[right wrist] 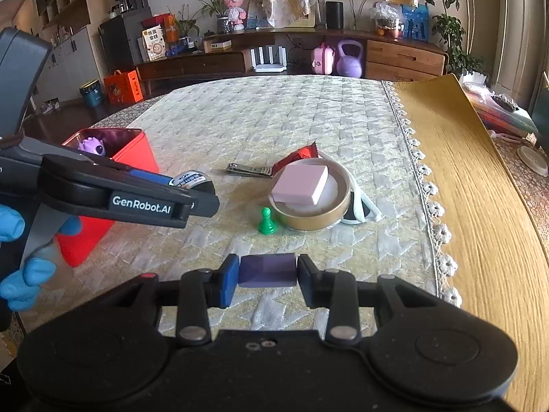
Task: Organize rigid objects
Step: 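Grasp the clear blue-labelled bottle with the left tool while the right tool grasps the purple block, then carry the blue-labelled bottle with the left tool while the right tool carries the purple block into the tin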
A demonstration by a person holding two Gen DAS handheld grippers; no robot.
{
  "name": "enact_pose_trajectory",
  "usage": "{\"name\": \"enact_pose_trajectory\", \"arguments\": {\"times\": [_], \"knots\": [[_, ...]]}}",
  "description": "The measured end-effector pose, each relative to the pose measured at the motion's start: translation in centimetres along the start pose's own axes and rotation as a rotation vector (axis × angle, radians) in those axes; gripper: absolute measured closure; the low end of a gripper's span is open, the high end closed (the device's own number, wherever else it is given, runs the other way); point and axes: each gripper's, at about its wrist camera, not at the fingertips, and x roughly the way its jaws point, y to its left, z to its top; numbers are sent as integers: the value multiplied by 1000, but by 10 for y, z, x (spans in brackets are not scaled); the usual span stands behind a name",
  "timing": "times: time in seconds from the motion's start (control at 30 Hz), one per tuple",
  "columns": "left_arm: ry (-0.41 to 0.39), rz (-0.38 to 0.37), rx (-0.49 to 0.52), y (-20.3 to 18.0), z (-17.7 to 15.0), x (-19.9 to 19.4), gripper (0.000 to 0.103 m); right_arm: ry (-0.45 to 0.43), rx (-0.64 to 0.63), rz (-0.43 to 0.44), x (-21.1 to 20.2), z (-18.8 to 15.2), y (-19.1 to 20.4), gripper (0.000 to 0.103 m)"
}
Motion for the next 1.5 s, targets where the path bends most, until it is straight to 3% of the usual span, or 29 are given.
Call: {"name": "enact_pose_trajectory", "arguments": {"times": [0.47,0.87,1.2,1.5], "knots": [[-17,32,-50,28,-20,-71,49,-53,-45,56,-38,15,47,67],[-36,111,-103,79,-38,-111,49,-49,-125,123,-35,30,103,67],[-15,184,-126,131,-47,-119,49,-19,-221,182,-12,43,157,67],[58,224,-154,170,-48,-98,49,45,-304,211,27,56,198,67]]}}
